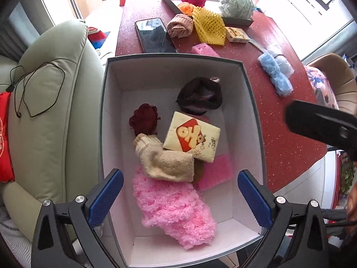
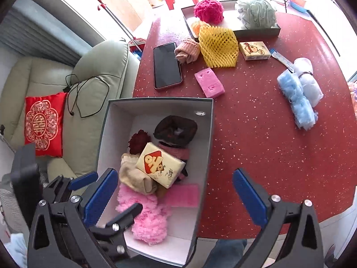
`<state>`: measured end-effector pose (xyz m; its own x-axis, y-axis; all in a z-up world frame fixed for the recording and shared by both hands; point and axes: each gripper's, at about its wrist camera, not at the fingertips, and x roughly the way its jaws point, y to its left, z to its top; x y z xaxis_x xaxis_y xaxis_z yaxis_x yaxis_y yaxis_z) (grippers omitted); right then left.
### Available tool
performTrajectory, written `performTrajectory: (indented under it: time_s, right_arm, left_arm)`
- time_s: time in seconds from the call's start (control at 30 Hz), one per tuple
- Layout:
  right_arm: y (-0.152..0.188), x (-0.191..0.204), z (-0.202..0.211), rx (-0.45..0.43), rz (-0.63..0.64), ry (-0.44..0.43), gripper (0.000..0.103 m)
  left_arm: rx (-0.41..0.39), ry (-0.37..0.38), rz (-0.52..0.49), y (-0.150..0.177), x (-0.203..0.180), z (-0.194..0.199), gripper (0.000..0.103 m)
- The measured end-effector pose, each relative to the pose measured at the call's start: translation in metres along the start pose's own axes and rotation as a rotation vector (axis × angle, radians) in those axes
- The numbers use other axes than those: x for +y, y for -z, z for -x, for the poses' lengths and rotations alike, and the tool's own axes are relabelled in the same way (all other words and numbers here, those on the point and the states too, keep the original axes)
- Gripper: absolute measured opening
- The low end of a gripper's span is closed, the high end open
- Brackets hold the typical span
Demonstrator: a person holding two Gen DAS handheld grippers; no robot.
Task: Organize soft objects
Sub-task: 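Open the left tool dropping the sock while the right tool releases the tissue pack into the box, then move both tools across the table toward the blue fluffy cloth and white bundle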
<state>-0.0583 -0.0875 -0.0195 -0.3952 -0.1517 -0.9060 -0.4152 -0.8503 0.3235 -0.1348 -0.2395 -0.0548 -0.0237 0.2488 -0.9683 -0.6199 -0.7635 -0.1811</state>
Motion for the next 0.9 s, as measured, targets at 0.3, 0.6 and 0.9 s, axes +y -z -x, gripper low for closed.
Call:
performTrajectory:
  time_s: [0.3,0.6,0.9]
  right_arm:
    - [0.048,-0.062,0.009,0.018,-0.216,0.068,0.103]
    - [0.093,-0.096,0.002,0.106,-0.376,0.117,0.103]
    - [0.097,-0.106,0.027,0.063,-0.212,0.117,0.103]
  left_arm:
    - [0.089,-0.056,-0.073,0.006,-0.012,-0.012,0.103]
    - [0.112,-0.042,-0.137,0.011,-0.039,-0.016,0.103]
    - [0.048,-0.085,-0.057,0.006,-0.061,0.001,0.103]
